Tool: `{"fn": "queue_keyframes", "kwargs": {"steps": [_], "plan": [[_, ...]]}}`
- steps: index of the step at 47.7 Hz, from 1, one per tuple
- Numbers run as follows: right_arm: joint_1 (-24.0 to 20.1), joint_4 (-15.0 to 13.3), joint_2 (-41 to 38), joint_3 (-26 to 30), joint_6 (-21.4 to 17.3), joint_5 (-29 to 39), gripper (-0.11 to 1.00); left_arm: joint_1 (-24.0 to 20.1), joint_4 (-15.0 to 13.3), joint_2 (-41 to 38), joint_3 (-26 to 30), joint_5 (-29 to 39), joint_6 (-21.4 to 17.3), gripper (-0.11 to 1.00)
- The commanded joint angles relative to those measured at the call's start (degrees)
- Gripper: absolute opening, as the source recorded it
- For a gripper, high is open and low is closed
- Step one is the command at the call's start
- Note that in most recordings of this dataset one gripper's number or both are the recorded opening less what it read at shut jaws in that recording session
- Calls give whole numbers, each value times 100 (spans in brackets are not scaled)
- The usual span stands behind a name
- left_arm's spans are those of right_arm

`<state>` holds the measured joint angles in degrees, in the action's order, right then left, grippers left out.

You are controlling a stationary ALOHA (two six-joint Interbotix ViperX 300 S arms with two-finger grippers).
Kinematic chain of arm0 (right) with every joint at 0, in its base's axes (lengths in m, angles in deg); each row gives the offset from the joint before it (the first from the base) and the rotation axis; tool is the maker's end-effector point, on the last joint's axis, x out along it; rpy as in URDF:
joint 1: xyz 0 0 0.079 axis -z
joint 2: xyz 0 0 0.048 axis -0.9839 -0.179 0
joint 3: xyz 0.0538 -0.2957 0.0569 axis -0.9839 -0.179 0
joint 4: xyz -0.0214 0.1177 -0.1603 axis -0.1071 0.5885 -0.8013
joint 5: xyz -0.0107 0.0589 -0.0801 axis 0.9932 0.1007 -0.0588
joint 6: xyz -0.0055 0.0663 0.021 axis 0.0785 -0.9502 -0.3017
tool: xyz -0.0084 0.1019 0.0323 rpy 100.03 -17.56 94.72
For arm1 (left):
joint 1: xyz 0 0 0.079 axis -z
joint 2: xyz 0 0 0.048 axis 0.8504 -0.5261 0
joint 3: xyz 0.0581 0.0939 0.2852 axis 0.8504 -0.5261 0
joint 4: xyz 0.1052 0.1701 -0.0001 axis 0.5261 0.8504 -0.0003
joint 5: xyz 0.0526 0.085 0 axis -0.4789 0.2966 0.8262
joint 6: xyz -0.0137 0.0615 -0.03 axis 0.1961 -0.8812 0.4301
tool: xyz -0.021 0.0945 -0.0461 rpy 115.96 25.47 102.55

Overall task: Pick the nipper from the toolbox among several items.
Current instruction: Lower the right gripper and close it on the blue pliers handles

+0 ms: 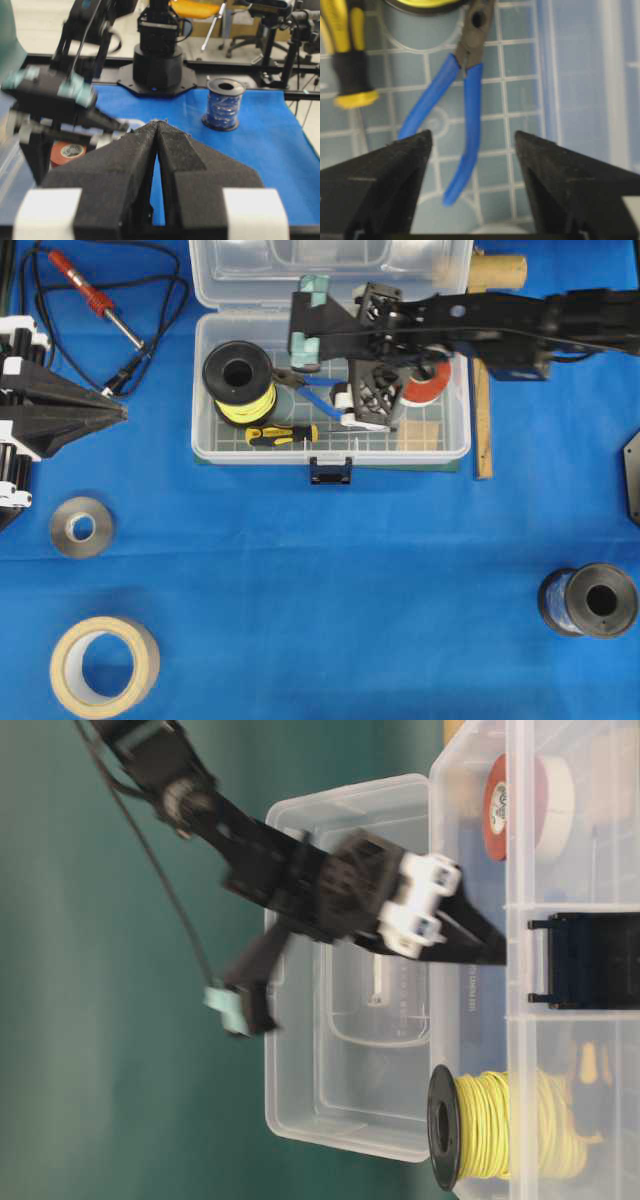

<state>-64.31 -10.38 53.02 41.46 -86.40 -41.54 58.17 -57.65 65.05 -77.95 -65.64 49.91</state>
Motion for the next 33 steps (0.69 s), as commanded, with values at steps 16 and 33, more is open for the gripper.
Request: {"fn": "queue_keyframes", "kwargs": {"steps": [16,33], "plan": [[88,-18,-457,185,9,-62,49,9,-18,-44,0,-26,18,2],[88,26,-105,158,-26,-62,13,0,-18,-9,0,26,44,2]]}}
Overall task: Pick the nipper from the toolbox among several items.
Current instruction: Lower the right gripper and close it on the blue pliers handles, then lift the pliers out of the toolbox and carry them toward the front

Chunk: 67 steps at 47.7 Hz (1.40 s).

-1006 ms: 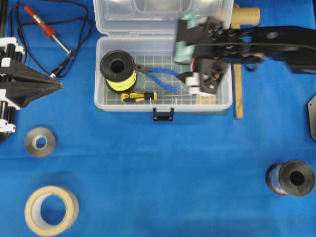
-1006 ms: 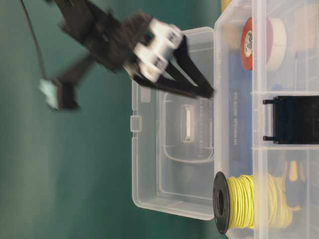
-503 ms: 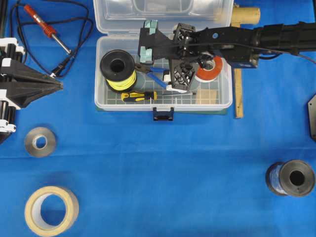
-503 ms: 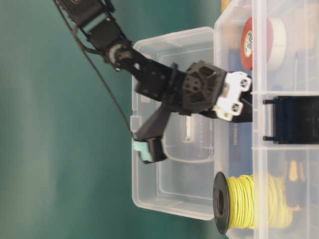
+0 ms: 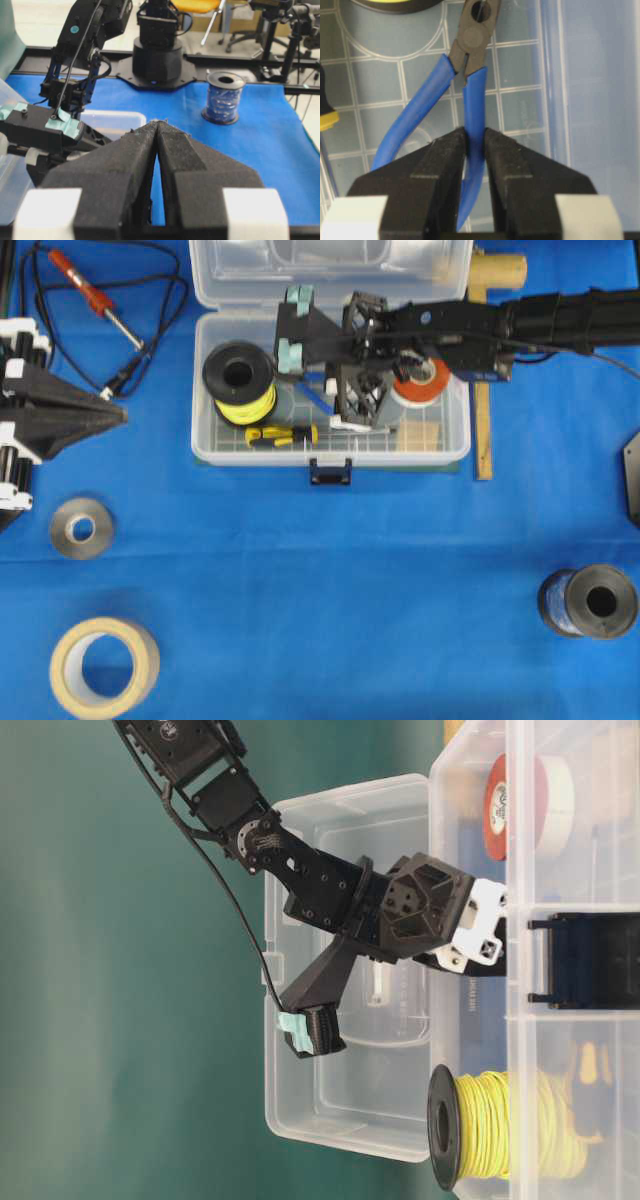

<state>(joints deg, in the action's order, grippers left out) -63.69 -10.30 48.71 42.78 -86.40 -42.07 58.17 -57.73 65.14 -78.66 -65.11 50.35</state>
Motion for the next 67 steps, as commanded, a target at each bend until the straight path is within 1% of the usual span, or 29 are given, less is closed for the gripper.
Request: {"fn": "queue_keyframes", "kwargs": {"steps": [1,13,21,28,36,40,44,53,60,67], "plan": [[35,18,396,26,-35,0,13,0,-9,-18,70,-26,0,2],[44,18,1345,-35,-88,35,13,0,-9,-18,70,-9,0,2],[-62,26,2004,-255,-141,114,13,0,-9,-26,62,0,0,2],[-466,35,2461,-580,-334,62,13,0,-9,-44,62,0,0,2],[-1230,26,2654,-949,-738,-193,13,0,-9,-44,53,0,0,2],[-1679,26,2602,-1081,-1011,-325,13,0,-9,-44,53,0,0,2],[-2004,18,2470,-1178,-1230,-519,13,0,-9,-35,53,0,0,2],[-2514,26,1837,-1222,-1688,-1046,13,0,-9,-18,53,-26,0,2],[-2716,35,1327,-1178,-1969,-1362,13,0,-9,-26,44,-18,0,2],[-2751,35,958,-1151,-2250,-1389,13,0,-9,-26,44,-18,0,2]]}}
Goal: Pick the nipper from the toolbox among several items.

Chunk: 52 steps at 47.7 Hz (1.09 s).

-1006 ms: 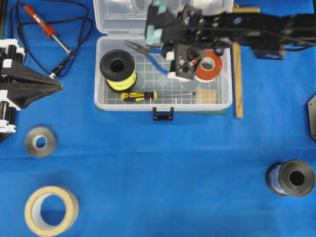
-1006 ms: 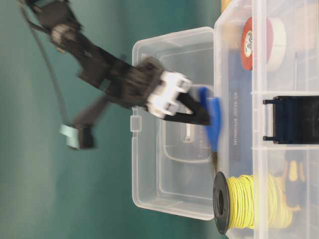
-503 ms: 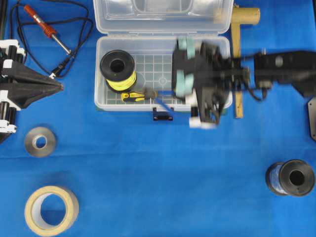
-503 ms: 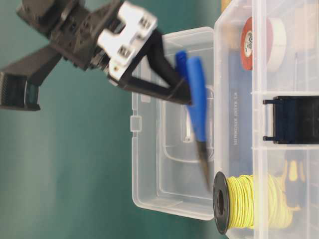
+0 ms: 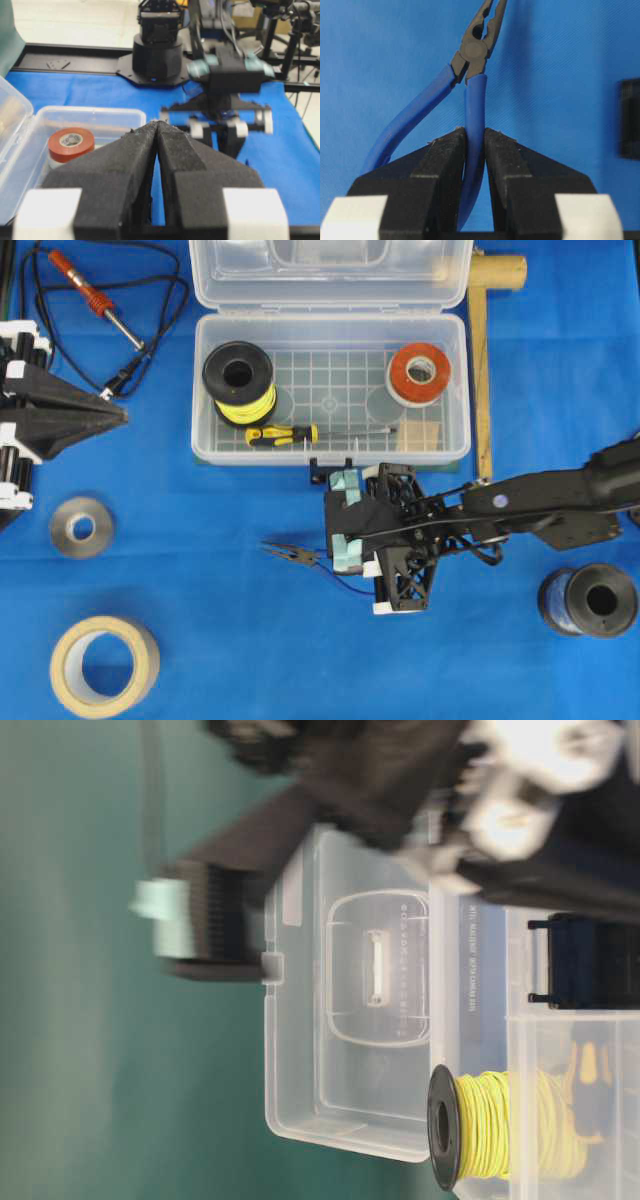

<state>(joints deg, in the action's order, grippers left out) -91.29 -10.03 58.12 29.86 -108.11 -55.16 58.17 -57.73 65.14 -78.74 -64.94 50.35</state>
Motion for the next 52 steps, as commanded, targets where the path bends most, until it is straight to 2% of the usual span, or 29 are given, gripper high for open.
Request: {"fn": "queue_keyframes", "kwargs": {"steps": [1,23,26,33,37,43,47,52], "plan": [[9,9,-18,141,-105,-79,13,0,-9,-26,53,-35,0,2],[44,9,-308,158,-193,35,14,0,-9,-26,35,-26,9,2],[53,-9,-272,176,-193,114,24,0,-9,-26,35,-26,9,2],[79,-114,114,158,-176,316,67,0,-9,-26,35,-18,9,2],[105,-246,598,105,-176,422,85,0,-9,-26,35,-18,9,2],[132,-536,1371,-62,-176,519,80,0,-9,-26,26,-18,9,2],[176,-756,1969,-316,-185,598,80,0,-9,-26,26,-18,9,2],[325,-896,2689,-773,-185,589,80,0,-9,-26,18,-18,9,2]]}}
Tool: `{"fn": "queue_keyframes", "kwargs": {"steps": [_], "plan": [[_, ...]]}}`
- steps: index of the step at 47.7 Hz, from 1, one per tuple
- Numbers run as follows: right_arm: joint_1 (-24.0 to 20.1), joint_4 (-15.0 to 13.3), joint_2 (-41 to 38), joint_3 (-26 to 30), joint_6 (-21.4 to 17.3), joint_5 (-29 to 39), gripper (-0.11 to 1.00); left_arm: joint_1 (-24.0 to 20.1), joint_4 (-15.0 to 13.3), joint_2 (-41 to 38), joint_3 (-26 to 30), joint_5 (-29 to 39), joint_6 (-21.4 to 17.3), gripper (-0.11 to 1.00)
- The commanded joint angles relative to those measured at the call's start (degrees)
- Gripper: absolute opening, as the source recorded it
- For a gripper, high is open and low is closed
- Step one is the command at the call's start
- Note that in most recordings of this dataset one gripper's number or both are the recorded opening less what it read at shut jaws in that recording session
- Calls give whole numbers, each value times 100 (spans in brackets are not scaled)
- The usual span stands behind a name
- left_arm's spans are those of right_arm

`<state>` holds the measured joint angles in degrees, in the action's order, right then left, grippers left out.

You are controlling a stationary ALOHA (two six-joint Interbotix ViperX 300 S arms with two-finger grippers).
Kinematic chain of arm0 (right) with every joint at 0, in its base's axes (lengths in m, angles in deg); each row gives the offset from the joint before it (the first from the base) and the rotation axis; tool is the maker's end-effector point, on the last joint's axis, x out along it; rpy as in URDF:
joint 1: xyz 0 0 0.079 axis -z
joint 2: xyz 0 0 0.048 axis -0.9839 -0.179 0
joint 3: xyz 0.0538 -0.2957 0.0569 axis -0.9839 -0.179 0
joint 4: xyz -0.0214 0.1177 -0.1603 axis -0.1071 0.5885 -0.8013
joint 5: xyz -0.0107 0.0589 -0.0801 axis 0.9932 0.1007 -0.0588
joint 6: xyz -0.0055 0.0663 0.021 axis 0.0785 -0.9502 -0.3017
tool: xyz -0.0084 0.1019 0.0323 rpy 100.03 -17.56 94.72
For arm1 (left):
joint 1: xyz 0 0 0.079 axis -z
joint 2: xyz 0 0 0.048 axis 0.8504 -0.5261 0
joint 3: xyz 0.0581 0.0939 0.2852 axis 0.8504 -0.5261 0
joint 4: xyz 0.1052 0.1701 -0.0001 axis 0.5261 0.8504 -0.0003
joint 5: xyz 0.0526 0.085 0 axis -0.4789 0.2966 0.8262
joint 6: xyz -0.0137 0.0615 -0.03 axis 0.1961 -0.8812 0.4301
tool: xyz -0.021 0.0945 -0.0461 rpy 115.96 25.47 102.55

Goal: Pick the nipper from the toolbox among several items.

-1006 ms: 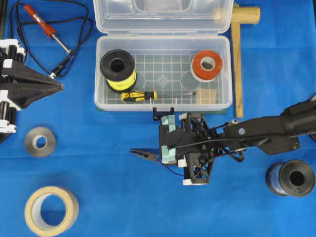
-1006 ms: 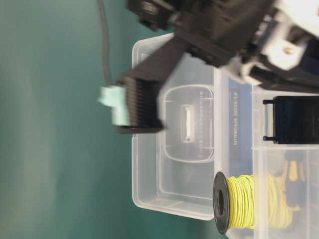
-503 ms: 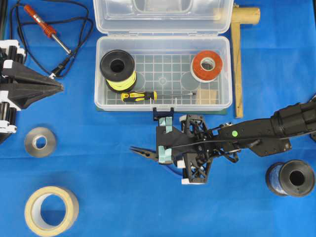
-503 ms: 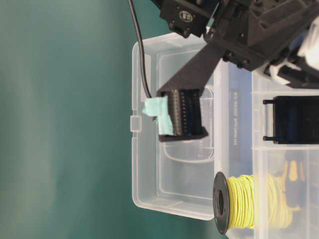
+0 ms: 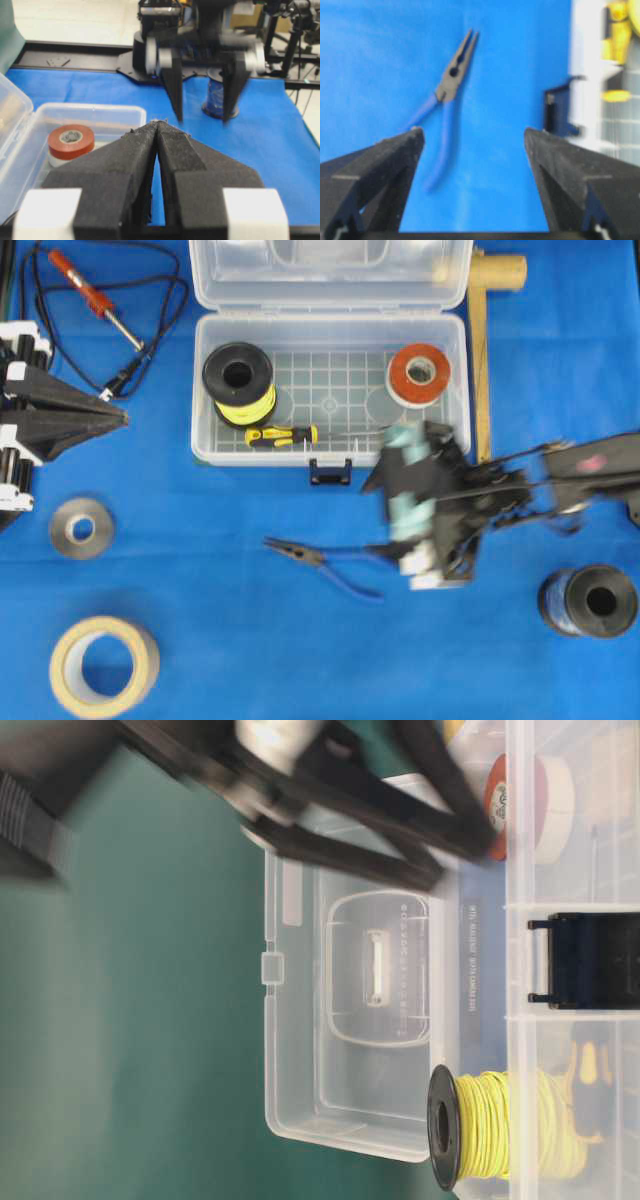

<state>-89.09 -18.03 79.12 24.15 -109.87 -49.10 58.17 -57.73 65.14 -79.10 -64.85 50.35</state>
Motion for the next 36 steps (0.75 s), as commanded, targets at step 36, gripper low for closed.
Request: {"fn": "queue_keyframes", "kwargs": {"steps": [36], "plan": [[1011,-158,4562,-3867,-9,-1749,80,0,-9,-62,-26,-26,9,2]]}}
